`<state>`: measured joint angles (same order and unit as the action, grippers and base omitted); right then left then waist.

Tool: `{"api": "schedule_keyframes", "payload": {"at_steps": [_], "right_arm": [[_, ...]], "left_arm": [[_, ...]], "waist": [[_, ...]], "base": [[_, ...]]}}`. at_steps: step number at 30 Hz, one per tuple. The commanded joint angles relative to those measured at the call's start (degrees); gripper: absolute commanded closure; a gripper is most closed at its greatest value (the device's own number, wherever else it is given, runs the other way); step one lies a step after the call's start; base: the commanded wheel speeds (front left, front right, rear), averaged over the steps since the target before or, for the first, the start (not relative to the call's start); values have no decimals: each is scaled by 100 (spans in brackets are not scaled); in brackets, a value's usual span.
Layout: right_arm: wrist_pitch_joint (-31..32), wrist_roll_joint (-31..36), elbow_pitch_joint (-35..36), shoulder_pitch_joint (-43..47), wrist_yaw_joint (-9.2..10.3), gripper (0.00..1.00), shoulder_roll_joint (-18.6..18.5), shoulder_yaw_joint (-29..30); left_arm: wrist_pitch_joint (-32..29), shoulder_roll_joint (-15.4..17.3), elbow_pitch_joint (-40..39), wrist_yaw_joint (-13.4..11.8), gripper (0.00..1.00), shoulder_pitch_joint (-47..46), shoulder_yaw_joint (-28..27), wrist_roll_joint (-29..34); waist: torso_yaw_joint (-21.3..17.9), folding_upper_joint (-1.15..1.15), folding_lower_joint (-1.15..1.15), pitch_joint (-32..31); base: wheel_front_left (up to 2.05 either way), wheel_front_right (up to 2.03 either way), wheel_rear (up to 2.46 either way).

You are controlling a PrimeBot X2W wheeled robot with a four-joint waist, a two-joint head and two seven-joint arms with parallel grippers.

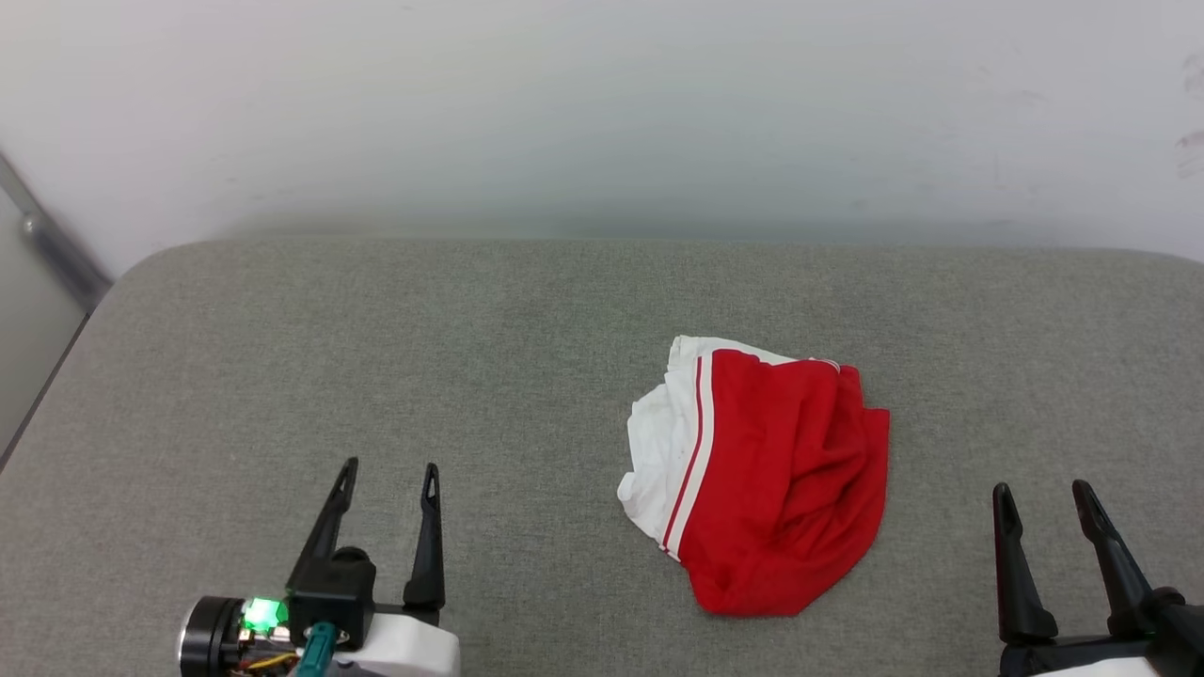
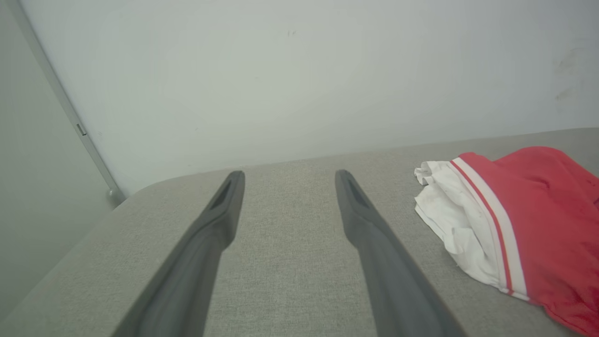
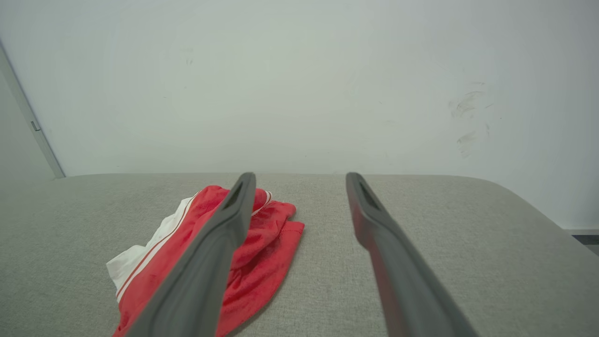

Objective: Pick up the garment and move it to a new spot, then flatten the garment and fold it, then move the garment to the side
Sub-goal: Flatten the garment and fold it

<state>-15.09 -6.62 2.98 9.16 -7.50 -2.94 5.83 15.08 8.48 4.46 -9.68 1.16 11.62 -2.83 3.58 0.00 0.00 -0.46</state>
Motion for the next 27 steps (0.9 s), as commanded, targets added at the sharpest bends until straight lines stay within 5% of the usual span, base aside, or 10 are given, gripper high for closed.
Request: {"api": "schedule_keyframes", "payload": {"at_steps": [1,15,22,27], "right_arm": [[-13,34,18,-22,2,0,11,0],[-12,134,147,-354,2,0,11,-74],[-12,148,177,-546,2,0,11,-72],[-12,177,197,-704,2,0,11,-86]], "left_arm": [[13,9,-32,33,0,-122,-44,13],[-104,516,551,1352,0,-2700,18,-91],[-1446,694,1079,1698,0,-4219,813,-599],[-2927,1067,1203,1699,0,-5070,2188,-1772]], "waist": [[1,0,0,8],[-163,0,0,470],[-287,0,0,840],[-395,0,0,1091]], "base": [[0,0,0],[0,0,0],[0,0,0],[0,0,0]]}}
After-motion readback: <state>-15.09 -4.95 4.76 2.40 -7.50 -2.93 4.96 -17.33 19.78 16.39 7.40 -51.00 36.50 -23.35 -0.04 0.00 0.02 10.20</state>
